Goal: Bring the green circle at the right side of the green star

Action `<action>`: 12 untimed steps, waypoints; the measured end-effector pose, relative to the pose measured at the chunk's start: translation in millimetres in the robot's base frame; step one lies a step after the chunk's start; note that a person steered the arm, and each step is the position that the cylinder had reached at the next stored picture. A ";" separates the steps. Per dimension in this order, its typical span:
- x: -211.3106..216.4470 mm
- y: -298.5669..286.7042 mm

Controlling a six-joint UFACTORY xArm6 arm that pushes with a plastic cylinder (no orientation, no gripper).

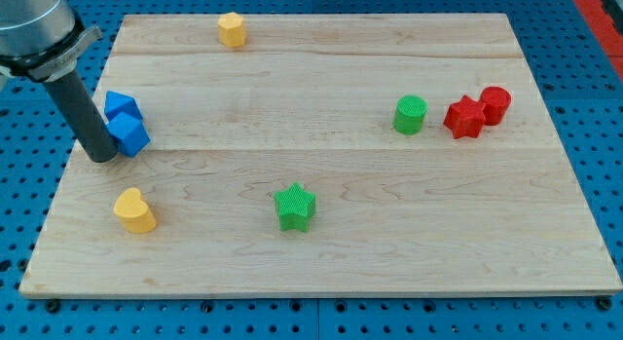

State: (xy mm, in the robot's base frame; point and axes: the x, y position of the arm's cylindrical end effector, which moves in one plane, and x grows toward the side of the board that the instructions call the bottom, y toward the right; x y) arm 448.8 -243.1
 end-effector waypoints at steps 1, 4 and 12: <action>-9.9 0.0; 5.1 120.9; -97.9 330.4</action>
State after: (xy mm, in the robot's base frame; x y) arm 350.8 87.2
